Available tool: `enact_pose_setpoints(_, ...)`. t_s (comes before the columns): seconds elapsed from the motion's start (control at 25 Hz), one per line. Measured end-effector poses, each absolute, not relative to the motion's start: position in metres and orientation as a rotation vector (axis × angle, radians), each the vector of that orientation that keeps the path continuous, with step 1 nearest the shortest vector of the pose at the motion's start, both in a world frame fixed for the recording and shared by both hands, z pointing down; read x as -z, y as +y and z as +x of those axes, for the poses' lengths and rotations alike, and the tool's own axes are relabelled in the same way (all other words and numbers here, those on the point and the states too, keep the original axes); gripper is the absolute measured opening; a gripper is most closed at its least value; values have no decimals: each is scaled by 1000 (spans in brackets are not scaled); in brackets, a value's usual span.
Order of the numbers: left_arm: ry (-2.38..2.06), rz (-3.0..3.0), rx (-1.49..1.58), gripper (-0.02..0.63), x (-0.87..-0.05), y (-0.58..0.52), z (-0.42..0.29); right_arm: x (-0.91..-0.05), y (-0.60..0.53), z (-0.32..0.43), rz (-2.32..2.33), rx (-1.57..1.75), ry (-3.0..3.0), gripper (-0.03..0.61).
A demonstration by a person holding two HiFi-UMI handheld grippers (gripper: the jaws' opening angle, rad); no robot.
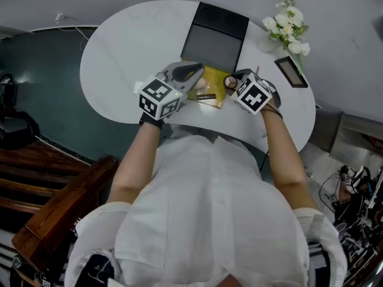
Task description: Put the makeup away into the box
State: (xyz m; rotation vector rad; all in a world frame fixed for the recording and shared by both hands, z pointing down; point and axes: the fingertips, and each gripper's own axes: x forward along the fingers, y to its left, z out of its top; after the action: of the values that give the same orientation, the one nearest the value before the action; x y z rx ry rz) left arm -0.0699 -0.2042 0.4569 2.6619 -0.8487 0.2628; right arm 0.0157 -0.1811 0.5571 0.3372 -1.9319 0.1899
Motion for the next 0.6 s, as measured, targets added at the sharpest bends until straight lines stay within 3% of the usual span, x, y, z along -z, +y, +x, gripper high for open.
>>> enact_pose_setpoints(0.6, -863, 2635, -280, 21, -467, -200, -88, -605, -179, -25, 247, -111, -1882, 212)
